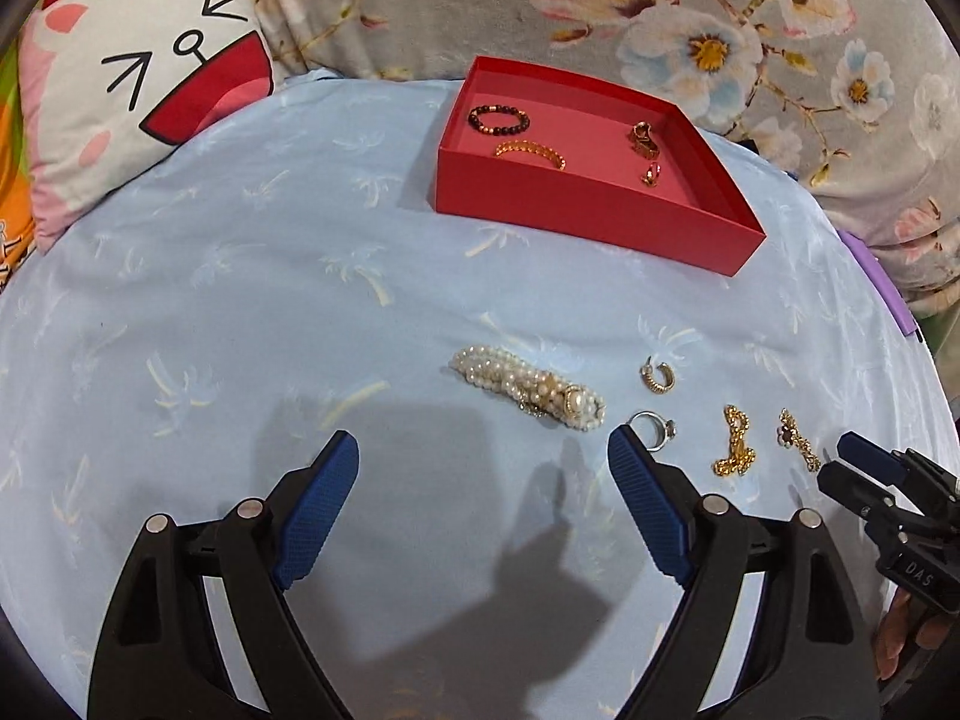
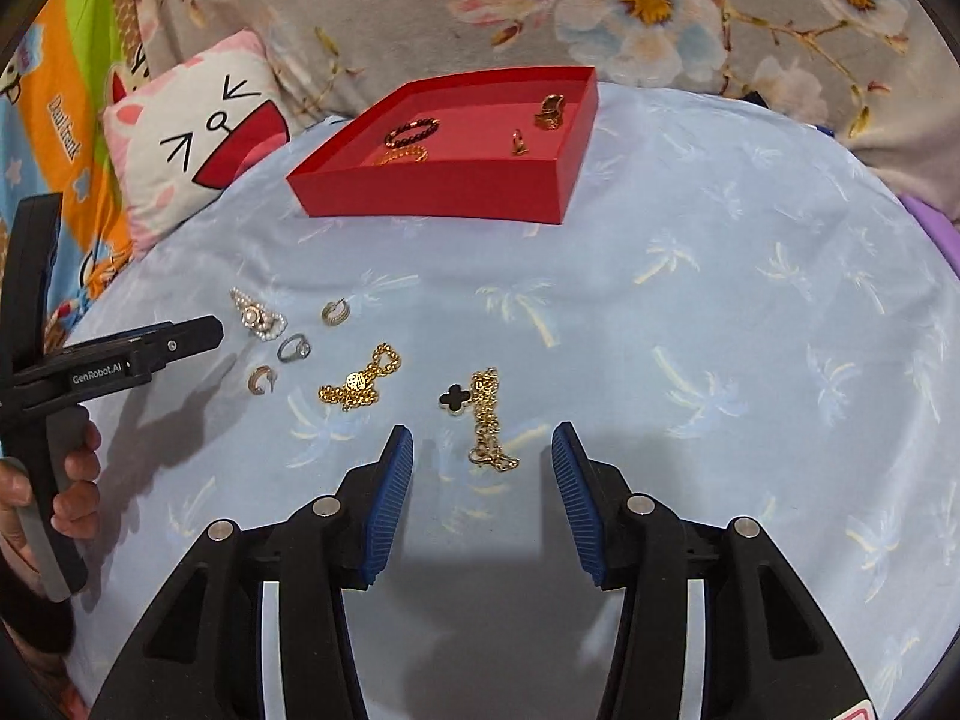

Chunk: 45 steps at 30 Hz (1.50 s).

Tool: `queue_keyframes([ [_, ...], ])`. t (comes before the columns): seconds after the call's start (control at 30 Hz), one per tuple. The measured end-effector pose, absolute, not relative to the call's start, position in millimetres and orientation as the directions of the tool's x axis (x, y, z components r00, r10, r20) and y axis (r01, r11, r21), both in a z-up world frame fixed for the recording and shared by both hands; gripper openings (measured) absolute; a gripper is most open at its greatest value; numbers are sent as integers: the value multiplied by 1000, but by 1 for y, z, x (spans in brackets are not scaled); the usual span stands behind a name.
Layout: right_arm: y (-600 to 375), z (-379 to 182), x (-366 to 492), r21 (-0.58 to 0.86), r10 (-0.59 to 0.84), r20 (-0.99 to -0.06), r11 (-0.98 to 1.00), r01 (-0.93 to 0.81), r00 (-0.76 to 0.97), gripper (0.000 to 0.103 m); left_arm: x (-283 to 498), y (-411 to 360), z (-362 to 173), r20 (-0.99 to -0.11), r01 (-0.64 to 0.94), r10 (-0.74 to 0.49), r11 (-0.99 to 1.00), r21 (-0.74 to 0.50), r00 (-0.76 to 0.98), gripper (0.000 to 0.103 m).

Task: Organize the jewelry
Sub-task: 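Lift both tools out of the box back over the jewelry, then close the left tool on the pearl bracelet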

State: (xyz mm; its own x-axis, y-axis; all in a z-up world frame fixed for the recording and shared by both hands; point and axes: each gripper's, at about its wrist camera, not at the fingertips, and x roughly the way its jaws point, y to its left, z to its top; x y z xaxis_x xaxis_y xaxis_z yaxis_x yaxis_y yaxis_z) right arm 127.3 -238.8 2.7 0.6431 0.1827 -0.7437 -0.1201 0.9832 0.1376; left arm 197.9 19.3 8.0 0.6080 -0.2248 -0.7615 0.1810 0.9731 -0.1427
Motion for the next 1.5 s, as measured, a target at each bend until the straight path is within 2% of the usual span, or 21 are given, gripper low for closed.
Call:
queue_keyframes([
  [0.3,-229,-7,130,146,198,-758,980,-135,621,48,205,8,4,-772,142,-207,978,-153,600,83],
  [0.63,-230,-6,130,153,202,-756,979,-132,622,48,231,-22,-7,-805,65,-45,998,-8,591,82],
  [0.83,-229,-6,129,145,198,-756,980,-135,623,48,209,-5,-7,-795,123,-51,992,29,604,80],
  [0.97,-229,-6,129,147,198,-756,980,-134,624,48,205,7,-5,-783,136,-68,990,22,618,65],
  [1.1,-229,-6,129,147,198,-756,980,-133,624,48,203,10,-5,-774,159,-80,987,27,628,57],
  [1.17,-230,-6,129,147,198,-756,980,-133,624,48,201,10,-4,-768,171,-90,985,26,635,41],
  [1.27,-230,-6,129,147,198,-756,980,-133,624,48,200,11,-3,-763,184,-103,983,22,638,25],
  [1.33,-230,-6,129,146,198,-756,980,-134,624,48,201,12,-3,-764,194,-119,981,8,635,21],
  [1.5,-229,-6,129,147,198,-755,980,-134,625,48,201,14,-1,-762,221,-173,974,-40,624,20],
])
